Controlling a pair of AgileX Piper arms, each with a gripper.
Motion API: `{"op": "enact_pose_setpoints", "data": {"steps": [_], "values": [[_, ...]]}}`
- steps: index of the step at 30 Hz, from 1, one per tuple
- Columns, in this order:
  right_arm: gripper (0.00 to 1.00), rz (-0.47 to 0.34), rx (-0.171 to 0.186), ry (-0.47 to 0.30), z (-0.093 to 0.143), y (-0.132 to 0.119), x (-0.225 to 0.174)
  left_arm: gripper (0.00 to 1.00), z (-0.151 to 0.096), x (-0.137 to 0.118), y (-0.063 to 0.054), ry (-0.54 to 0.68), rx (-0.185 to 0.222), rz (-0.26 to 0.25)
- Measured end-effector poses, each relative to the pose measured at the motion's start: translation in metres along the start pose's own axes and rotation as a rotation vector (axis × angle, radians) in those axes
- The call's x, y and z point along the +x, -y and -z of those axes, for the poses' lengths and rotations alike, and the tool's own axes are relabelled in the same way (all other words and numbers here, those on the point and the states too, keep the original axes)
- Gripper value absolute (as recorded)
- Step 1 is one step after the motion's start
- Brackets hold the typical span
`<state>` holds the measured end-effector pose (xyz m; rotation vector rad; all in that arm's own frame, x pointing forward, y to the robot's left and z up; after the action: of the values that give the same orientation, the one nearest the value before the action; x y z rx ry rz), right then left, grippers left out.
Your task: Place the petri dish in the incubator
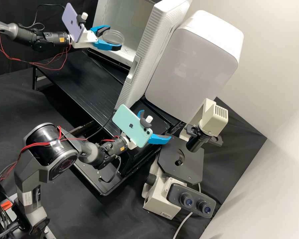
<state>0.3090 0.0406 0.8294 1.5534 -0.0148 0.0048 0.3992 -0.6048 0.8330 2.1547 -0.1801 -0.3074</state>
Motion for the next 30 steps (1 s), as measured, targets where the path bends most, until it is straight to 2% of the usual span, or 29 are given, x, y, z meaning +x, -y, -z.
{"op": "enact_pose_setpoints", "data": {"steps": [7, 13, 18, 21, 25, 27, 30], "values": [[1.0, 0.0, 0.0, 0.0, 0.0, 0.0, 0.0, 0.0, -0.009, 0.02, -0.004, 0.01, -0.012, 0.014], [1.0, 0.0, 0.0, 0.0, 0.0, 0.0, 0.0, 0.0, -0.017, 0.032, 0.006, 0.024, -0.021, 0.052], [1.0, 0.0, 0.0, 0.0, 0.0, 0.0, 0.0, 0.0, -0.014, 0.038, 0.013, -0.005, -0.048, 0.083], [1.0, 0.0, 0.0, 0.0, 0.0, 0.0, 0.0, 0.0, -0.009, 0.042, 0.018, -0.026, -0.042, 0.1], [1.0, 0.0, 0.0, 0.0, 0.0, 0.0, 0.0, 0.0, 0.0, 0.049, 0.024, -0.062, -0.03, 0.107], [1.0, 0.0, 0.0, 0.0, 0.0, 0.0, 0.0, 0.0, 0.005, 0.052, 0.027, -0.084, -0.042, 0.112], [1.0, 0.0, 0.0, 0.0, 0.0, 0.0, 0.0, 0.0, 0.014, 0.056, 0.025, -0.116, -0.057, 0.105]]}}
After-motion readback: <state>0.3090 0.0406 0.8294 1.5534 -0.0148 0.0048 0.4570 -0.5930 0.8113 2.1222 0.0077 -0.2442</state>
